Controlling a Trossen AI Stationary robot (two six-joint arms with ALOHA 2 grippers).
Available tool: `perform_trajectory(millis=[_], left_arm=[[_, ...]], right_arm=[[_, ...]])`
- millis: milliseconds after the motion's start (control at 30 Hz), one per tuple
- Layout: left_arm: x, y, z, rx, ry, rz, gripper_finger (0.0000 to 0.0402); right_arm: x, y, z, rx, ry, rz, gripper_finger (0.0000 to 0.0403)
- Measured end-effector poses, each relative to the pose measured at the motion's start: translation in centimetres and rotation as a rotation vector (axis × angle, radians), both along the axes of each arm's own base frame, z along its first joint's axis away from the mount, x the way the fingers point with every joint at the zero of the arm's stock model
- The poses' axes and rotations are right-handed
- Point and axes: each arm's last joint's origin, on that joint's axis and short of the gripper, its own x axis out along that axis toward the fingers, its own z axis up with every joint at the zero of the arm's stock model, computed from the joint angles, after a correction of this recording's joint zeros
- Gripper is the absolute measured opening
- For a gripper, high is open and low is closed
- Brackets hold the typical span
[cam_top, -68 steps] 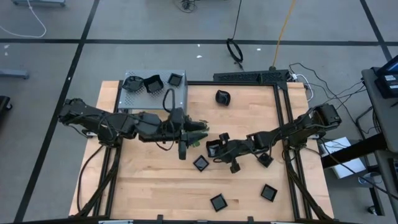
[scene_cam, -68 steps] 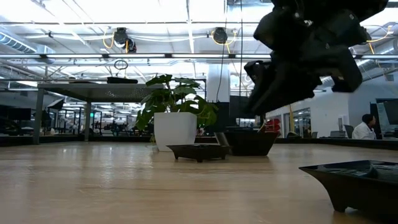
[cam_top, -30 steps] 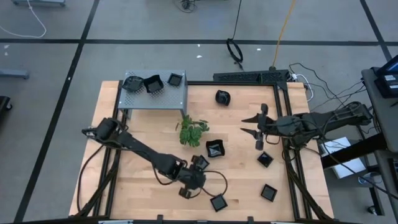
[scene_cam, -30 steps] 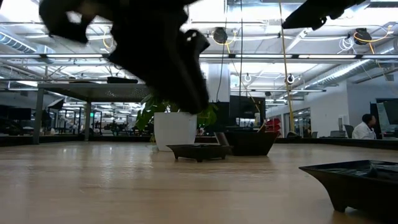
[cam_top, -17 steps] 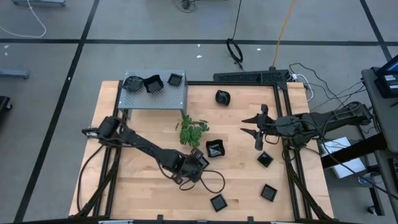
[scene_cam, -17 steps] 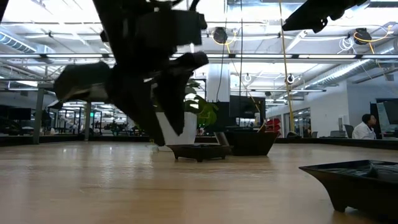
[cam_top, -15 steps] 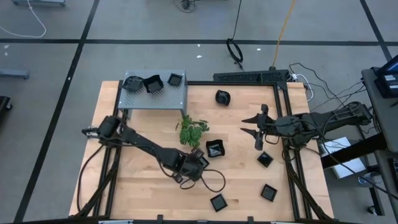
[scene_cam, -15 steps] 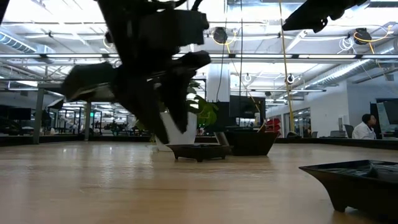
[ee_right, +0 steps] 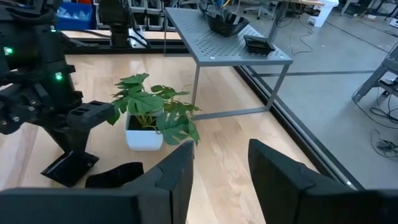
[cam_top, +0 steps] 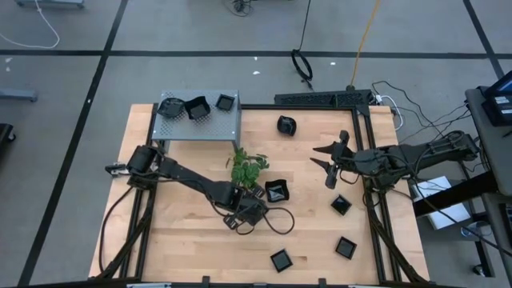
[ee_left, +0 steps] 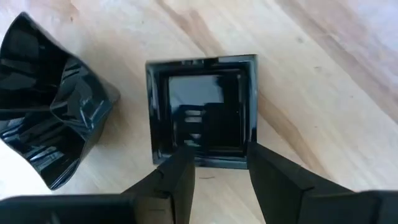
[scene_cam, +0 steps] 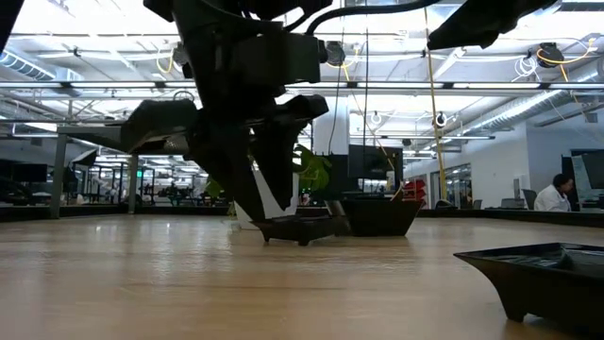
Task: Pick & Place Mini shaped plates
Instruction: Stack the square plate on top of the square plate on the shelf
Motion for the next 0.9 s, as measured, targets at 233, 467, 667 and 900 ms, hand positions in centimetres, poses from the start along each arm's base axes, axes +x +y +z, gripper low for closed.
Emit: perform_trajectory(millis=[233,467,667,900], left_arm=[[-0.2,-0.8,0.0,-0.011,0.003,-0.028,0.0152],[0.1,-1.5,0.2,-0.025,-0.054,-0.038,0.0152],[0.6,-2.4,0.8,-0.094,-0.133,0.025,0.0152],[0.0,-4.3,0.8,-0.203,-0.118,0.139,0.0152]], right_arm=[[0.0,0.0,0.0,-0.001,0.000,0.001,0.0141],[0.0,0.0,-0.5,-0.004,0.012,0.001,0.0141],[0.0,0.0,-2.9,-0.018,0.081,0.000,0.0141],[0.5,0.1,-3.9,0.008,-0.015,0.005,0.0141]])
